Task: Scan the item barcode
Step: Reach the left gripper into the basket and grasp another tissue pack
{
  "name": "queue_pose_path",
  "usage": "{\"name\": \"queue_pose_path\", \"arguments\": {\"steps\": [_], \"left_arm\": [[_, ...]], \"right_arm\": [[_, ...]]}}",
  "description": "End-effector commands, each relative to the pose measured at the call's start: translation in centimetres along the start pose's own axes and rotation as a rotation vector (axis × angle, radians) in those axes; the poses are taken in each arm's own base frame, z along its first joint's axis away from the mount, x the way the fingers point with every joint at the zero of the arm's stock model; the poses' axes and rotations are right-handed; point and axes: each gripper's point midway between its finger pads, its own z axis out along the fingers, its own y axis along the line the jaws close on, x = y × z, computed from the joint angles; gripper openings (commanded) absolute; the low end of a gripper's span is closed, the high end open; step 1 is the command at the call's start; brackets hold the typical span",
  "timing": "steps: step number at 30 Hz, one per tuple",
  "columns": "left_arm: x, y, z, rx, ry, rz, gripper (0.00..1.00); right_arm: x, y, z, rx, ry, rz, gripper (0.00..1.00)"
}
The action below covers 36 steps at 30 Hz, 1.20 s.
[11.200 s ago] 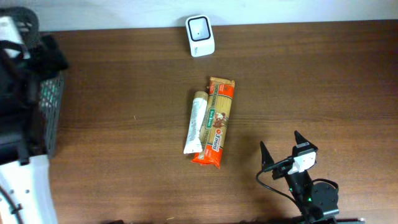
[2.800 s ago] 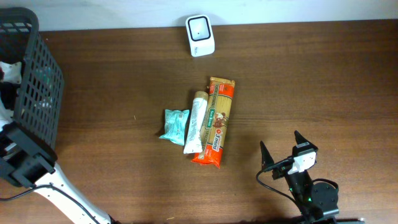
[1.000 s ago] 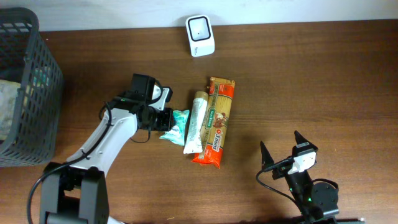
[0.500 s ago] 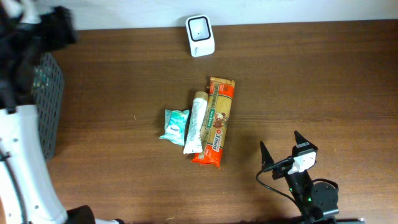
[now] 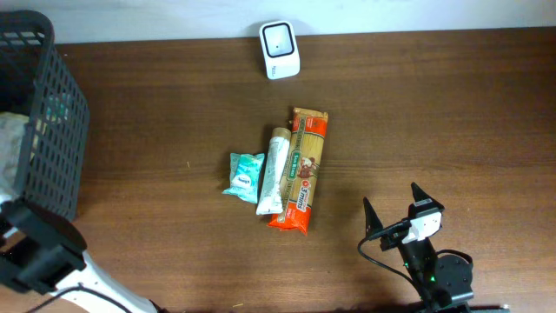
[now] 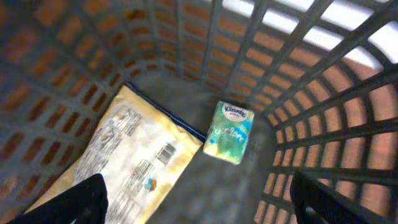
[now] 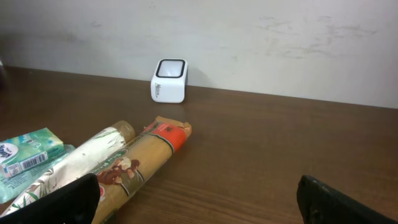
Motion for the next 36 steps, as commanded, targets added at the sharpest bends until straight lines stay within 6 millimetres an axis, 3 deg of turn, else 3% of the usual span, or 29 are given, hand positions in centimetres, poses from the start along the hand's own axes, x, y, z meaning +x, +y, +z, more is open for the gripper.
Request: {"name": "queue_pose_path", "arguments": {"steps": [1,3,6,8,14,15,16,17,18,20,23,25,26,27,28,31,32,34,35,36], "left_arm": [[2.3,-1.2,4.8,0.114,0.049,0.078,0.91],[4.2,-1.2,8.1,0.128,0.091,0.073,0.91],[6.6,-1.9,11.3,0.156,0.140,0.117,0.78],[7.4,-2.3,13.3,0.165,0.142,0.142,0.78],[8.8,-4.1,17.4,0.195,0.124,0.171,0.77],[9.4,-4.5,18.1,0.199,0.132,0.174,0.73],[9.6,-4.8,18.5,0.202,0.134,0.178,0.66],[9.8,-4.9,18.6,0.204,0.136,0.179,0.51],[9.8,-4.9,18.6,0.204,0.137,0.179,0.22],[9.7,-4.8,18.6,0.203,0.137,0.177,0.01],[8.7,-4.8,17.4,0.198,0.129,0.145,0.00],[5.4,-4.9,14.2,0.187,0.078,0.117,0.00],[2.3,-5.1,10.3,0.177,0.038,0.038,0.00],[0.6,-5.3,7.6,0.173,0.014,-0.011,0.00],[-2.0,-5.7,2.5,0.171,-0.034,-0.099,0.00],[-6.4,-7.9,-9.1,0.186,-0.186,-0.100,0.00],[-7.2,-9.2,-13.6,0.198,-0.238,-0.078,0.00],[-6.8,-11.7,-19.3,0.229,-0.273,-0.044,0.00],[-5.6,-13.5,-21.6,0.257,-0.254,-0.024,0.00],[-3.6,-15.6,-22.5,0.293,-0.187,-0.002,0.00]], "right_arm": [[0.3,-0.1,0.0,0.001,0.003,0.001,0.99],[0.3,-0.1,0.0,0.001,0.003,0.001,0.99],[0.3,-0.1,0.0,0.001,0.003,0.001,0.99],[0.3,-0.1,0.0,0.001,0.003,0.001,0.99],[0.3,-0.1,0.0,0.001,0.003,0.001,0.99],[0.3,-0.1,0.0,0.001,0.003,0.001,0.99],[0.3,-0.1,0.0,0.001,0.003,0.001,0.99],[0.3,-0.1,0.0,0.001,0.003,0.001,0.99],[0.3,-0.1,0.0,0.001,0.003,0.001,0.99],[0.3,-0.1,0.0,0.001,0.003,0.001,0.99],[0.3,-0.1,0.0,0.001,0.003,0.001,0.99],[0.3,-0.1,0.0,0.001,0.003,0.001,0.99],[0.3,-0.1,0.0,0.001,0.003,0.001,0.99],[0.3,-0.1,0.0,0.001,0.003,0.001,0.99],[0.3,-0.1,0.0,0.001,0.003,0.001,0.99],[0.3,-0.1,0.0,0.001,0.003,0.001,0.99],[0.3,-0.1,0.0,0.001,0.003,0.001,0.99],[0.3,-0.1,0.0,0.001,0.003,0.001,0.99],[0.3,-0.1,0.0,0.001,0.003,0.001,0.99],[0.3,-0.1,0.0,0.001,0.003,0.001,0.99]]}}
